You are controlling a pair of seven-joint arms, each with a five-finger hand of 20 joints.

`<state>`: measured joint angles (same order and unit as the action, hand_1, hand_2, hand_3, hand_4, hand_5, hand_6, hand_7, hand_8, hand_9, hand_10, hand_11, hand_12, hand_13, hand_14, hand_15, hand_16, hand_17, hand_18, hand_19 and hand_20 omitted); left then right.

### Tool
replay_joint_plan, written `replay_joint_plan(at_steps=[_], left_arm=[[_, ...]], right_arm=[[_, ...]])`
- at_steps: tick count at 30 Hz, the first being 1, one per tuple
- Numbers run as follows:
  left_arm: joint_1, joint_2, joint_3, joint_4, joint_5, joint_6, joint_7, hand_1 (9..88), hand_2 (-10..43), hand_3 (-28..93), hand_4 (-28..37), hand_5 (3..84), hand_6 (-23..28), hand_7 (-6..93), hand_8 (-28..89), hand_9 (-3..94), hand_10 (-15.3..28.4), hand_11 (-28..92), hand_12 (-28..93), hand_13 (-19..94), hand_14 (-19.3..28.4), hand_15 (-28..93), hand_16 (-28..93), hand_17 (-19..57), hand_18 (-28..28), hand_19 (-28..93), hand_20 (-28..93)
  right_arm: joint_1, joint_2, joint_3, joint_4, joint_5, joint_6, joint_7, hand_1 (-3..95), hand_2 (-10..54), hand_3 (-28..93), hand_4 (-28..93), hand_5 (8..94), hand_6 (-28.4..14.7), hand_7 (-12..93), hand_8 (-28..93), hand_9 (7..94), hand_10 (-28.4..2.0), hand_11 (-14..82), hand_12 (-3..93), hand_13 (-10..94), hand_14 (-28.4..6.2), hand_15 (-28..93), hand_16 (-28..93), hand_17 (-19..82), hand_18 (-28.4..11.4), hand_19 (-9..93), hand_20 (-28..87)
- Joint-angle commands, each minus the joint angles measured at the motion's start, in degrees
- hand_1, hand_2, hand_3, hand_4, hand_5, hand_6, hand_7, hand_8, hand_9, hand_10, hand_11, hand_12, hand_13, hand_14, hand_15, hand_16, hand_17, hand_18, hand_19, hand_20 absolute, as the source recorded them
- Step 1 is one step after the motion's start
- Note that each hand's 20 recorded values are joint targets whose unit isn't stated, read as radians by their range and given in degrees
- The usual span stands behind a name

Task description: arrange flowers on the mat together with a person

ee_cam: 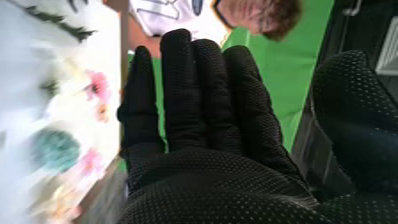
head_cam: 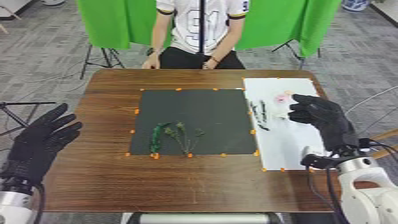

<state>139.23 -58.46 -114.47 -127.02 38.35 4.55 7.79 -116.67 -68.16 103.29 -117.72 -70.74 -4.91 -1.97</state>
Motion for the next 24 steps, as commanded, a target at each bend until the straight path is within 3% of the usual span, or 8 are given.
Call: replay_joint_plan(at_steps=[1, 6, 11, 15, 17, 19, 21, 24], left_arm=[[0.4, -0.41, 0.00, 0.22, 0.17, 0.30, 0.41, 26.3, 0.2, 71, -24.1, 33.4, 4.3, 15.5, -8, 29.7, 12.8, 20, 20, 25, 15.7, 33, 3, -7.2, 23.1, 48, 16], [-0.7, 0.34, 0.75, 0.75, 0.26, -0.17, 0.47, 26.4, 0.2, 71, -24.1, 33.4, 4.4, 15.4, -8, 29.7, 12.8, 20, 20, 25, 15.6, 33, 3, -7.1, 23.1, 48, 16], [-0.4, -0.06, 1.04, 0.81, 0.26, -0.23, 0.04, 26.3, 0.2, 71, -24.1, 33.4, 4.3, 15.4, -8, 29.7, 12.9, 20, 20, 25, 15.7, 33, 3, -7.1, 23.1, 48, 16], [-2.2, 1.27, 1.94, 1.50, 0.43, -1.25, -0.68, 26.4, 0.2, 71, -24.2, 33.4, 4.2, 15.6, -8, 29.7, 12.9, 20, 20, 25, 15.6, 33, 3, -7.1, 23.1, 48, 16], [-1.6, 1.44, 1.84, 1.41, 0.15, -0.75, -0.43, 26.4, 0.2, 71, -24.2, 33.4, 4.3, 15.6, -8, 29.7, 12.9, 20, 20, 25, 15.6, 33, 3, -7.1, 23.1, 48, 16], [-0.8, 0.46, 1.50, 1.15, 0.25, -0.62, -0.68, 26.3, 0.3, 71, -24.2, 33.3, 4.3, 15.6, -8, 29.6, 12.9, 20, 20, 25, 15.6, 33, 3, -7.1, 23.1, 48, 16], [-0.9, 1.26, 1.54, 1.16, 0.09, -0.65, -1.16, 26.3, 0.3, 71, -24.2, 33.4, 4.3, 15.6, -8, 29.6, 12.9, 20, 20, 25, 15.6, 33, 3, -7.1, 23.1, 48, 16], [-2.4, 3.22, 1.41, 1.65, 0.45, -2.01, -1.61, 26.4, 0.3, 71, -24.2, 33.4, 4.3, 15.6, -8, 29.7, 12.9, 20, 20, 25, 15.6, 33, 3, -7.1, 23.1, 48, 16]], right_arm=[[-3.9, -5.6, 1.6, -1.3, -0.4, 0.4, -1.6, 21.5, 1.1, 85, -22, 47.3, -5.5, 20, -10, 47.0, -15.0, 25.0, 26.6, 41, -12.9, 43, 23, 16, -20.6, 55, 35], [-5.0, -6.4, 2.9, -2.1, -0.4, 0.0, -2.4, 21.3, 1.4, 85, -22, 47.4, -4.7, 22, -10, 47.4, -15.2, 24.9, 26.6, 41, -12.9, 43, 23, 16, -20.6, 55, 36], [-4.5, -7.2, 3.1, -1.3, -0.9, -2.3, -1.8, 20.9, 1.8, 84, -23, 48.3, -4.3, 23, -11, 48.4, -15.3, 24.7, 26.4, 42, -13.1, 43, 23, 16, -20.7, 55, 36], [-4.3, -7.2, 3.4, -1.5, -1.0, -1.9, -2.2, 20.0, 1.9, 83, -23, 48.6, -4.3, 23, -11, 48.6, -15.3, 24.7, 26.4, 42, -13.1, 43, 23, 16, -20.7, 55, 36], [-4.1, -7.2, 2.8, -1.2, -0.1, -1.7, -1.1, 20.0, 1.9, 83, -22, 48.6, -4.3, 23, -11, 48.7, -15.4, 24.6, 26.5, 42, -13.1, 43, 23, 16, -20.7, 55, 36], [-3.7, -7.4, 2.3, -0.8, 0.2, -3.0, -0.9, 20.0, 1.9, 84, -22, 48.7, -4.3, 23, -11, 48.8, -15.5, 24.5, 26.5, 42, -13.1, 43, 23, 16, -20.7, 55, 36], [-3.7, -7.3, 2.3, -1.1, -1.3, -3.1, -1.0, 20.2, 2.0, 83, -22, 48.7, -4.3, 23, -11, 48.9, -15.5, 24.4, 26.4, 42, -13.2, 43, 23, 16, -20.7, 55, 36], [-3.7, -7.1, 2.6, -1.6, -3.2, -2.6, -1.2, 20.2, 2.1, 83, -22, 48.6, -4.4, 23, -11, 48.8, -15.5, 24.4, 26.5, 42, -13.1, 43, 23, 16, -20.6, 55, 36]])
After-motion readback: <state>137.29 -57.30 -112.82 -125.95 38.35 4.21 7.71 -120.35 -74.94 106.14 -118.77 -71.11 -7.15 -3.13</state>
